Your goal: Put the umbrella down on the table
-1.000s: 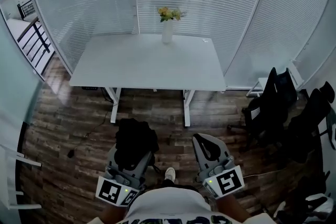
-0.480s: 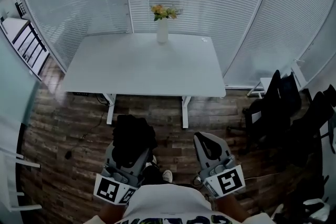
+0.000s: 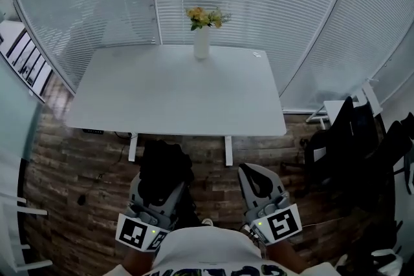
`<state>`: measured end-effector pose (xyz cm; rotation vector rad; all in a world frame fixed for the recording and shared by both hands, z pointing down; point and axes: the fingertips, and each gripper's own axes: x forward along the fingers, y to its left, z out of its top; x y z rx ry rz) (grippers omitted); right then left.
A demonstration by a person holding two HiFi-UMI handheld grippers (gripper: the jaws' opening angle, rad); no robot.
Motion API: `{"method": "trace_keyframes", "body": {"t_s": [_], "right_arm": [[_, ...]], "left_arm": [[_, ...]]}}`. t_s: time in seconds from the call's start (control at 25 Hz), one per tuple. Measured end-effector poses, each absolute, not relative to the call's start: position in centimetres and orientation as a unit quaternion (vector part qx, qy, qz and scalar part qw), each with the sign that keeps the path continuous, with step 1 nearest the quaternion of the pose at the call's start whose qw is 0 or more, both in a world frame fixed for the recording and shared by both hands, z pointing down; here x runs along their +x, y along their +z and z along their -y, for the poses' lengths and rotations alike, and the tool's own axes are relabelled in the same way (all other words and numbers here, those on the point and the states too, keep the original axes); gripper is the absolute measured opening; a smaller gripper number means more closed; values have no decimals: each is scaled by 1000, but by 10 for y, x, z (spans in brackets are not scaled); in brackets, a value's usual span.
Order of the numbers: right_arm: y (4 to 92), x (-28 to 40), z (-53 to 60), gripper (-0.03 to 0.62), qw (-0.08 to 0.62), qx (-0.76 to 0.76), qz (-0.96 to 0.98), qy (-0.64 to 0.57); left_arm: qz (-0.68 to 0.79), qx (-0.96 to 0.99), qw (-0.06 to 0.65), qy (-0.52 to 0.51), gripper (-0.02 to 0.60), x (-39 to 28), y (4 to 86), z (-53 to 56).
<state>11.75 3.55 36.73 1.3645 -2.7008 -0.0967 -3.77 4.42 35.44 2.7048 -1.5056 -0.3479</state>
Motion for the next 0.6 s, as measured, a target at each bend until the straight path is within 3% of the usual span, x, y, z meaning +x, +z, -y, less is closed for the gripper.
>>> {"method": "trace_keyframes", "body": {"t_s": [0.6], "right_arm": [[353,19,197,9,60,448,892,-29]], "left_arm": [[468,878,13,-100,250,-124,346,183]]}}
